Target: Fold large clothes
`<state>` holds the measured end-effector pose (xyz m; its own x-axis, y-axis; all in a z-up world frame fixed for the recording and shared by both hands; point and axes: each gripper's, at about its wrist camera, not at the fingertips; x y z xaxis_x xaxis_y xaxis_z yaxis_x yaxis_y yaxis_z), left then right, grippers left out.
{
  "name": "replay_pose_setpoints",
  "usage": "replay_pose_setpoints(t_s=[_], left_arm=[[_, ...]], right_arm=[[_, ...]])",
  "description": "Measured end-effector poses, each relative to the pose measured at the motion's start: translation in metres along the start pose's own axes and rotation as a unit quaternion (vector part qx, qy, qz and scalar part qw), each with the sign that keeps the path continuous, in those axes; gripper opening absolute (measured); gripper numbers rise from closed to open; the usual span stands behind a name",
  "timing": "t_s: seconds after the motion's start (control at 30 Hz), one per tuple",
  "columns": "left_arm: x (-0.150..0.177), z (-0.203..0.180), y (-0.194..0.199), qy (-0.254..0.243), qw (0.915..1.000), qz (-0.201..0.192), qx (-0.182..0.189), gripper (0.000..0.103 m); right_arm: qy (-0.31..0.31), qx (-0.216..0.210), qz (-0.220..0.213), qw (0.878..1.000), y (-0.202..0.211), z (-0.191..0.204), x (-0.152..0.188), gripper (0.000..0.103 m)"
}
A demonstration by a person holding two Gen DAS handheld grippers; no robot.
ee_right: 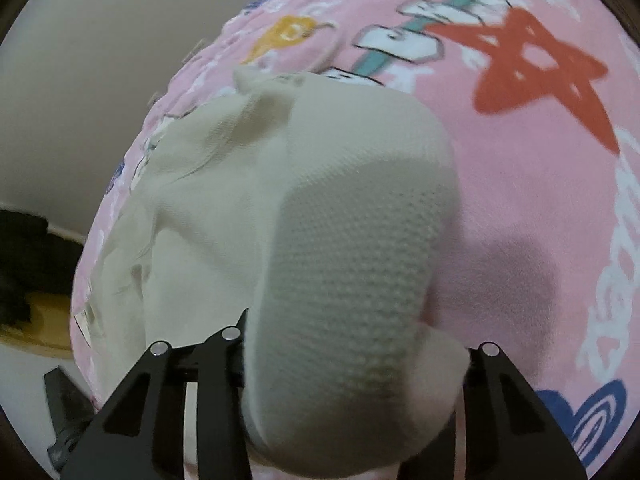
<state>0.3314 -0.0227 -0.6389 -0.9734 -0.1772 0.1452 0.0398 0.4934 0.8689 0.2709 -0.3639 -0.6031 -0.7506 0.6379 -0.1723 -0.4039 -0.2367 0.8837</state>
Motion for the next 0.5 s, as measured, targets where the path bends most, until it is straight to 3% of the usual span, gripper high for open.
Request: replay_pose_setpoints(t_s=[0.07,0.13,0.27,0.33,0.43,0.47,0.5], left_arm=[[0.008,-0.013,0.005,-0.038,0.9987,-0.007,-0.033,0.0],[0.016,-0.015,0.019,-0.041,0.9986,-0.014,-0.029,0.0],[0.03,-0.013,0.049,-0.042,0.9984,-0.035,0.013,0.0],[0.018,0.004,0.028,0.003,0.9995,0.008,0.03,0.0],[-0.001,0.036,0.004,0.065,0.9913,0.048,0.104,0.0],[-0.001,0.038,0.012,0.063,0.99,0.043,0.119,0.0],[0.005,0.037,0.039,0.034,0.9902,-0.004,0.135,0.0]], right_arm=[[0.019,0.015,-0.016,1.0,0.008,0.011,0.004,0.035],[0.033,0.024,-0.039,0.998,0.024,0.025,0.011,0.033],[0.101,0.031,-0.078,0.991,0.049,0.062,0.019,0.031],[0.14,0.027,-0.089,0.986,0.056,0.086,0.025,0.03],[0.192,0.029,-0.089,0.977,0.056,0.12,0.039,0.029],[0.213,0.027,-0.093,0.972,0.059,0.13,0.046,0.028],[0.23,0.025,-0.098,0.968,0.061,0.141,0.05,0.028]])
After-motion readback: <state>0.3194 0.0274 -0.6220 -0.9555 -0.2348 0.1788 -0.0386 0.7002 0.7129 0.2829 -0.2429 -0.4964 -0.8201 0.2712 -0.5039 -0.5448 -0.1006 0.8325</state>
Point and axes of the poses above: each gripper's, at about its wrist camera, not at the fingertips, and y roughly against the way its jaws point, z to its left, x to its underside, and after that the axes turned 10 degrees about z, right-handed
